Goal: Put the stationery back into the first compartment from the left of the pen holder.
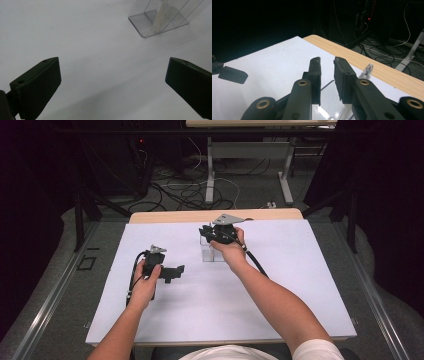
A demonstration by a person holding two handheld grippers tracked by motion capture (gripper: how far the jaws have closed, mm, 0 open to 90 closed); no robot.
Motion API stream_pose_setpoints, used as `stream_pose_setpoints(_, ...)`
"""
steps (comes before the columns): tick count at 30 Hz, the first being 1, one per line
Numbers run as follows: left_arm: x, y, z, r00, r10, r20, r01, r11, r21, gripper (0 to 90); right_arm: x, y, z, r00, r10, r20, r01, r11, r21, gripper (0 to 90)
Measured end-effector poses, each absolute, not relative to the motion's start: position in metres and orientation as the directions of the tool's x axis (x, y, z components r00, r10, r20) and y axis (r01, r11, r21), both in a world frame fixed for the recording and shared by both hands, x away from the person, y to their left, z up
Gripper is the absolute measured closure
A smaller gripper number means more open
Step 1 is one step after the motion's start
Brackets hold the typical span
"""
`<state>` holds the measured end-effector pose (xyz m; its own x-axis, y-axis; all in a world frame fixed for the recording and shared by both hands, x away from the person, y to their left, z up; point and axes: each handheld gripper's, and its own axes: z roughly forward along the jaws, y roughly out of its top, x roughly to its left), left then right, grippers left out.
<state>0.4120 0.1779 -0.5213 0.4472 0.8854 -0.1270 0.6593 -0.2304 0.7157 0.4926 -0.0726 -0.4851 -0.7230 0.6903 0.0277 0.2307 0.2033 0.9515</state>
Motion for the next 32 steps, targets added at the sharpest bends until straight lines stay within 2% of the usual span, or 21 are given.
stream_pose_setpoints(12,0.412,0.181,-0.522,0.442,0.89,-0.117,0.657,-0.232,0.717,0.2,0.476,-0.093,-0.478,-0.729,0.684,0.017,0.198,0.188,0.962,50.7)
stream_pose_setpoints(14,0.412,0.181,-0.522,0.438,0.89,-0.126,0.66,-0.222,0.718,0.2,0.471,-0.099,-0.477,-0.727,0.685,0.039,0.206,0.163,0.965,50.3)
stream_pose_setpoints(17,0.412,0.181,-0.523,0.438,0.89,-0.128,0.659,-0.221,0.718,0.2,0.466,-0.109,-0.475,-0.719,0.693,0.052,0.203,0.139,0.969,42.4)
stream_pose_setpoints(24,0.412,0.182,-0.523,0.44,0.889,-0.125,0.662,-0.228,0.714,0.2,0.453,-0.132,-0.464,-0.677,0.736,-0.022,0.202,0.215,0.956,23.4)
stream_pose_setpoints(32,0.412,0.185,-0.522,0.429,0.893,-0.136,0.661,-0.207,0.721,0.2,0.432,-0.158,-0.471,-0.651,0.754,-0.087,0.211,0.29,0.933,9.9)
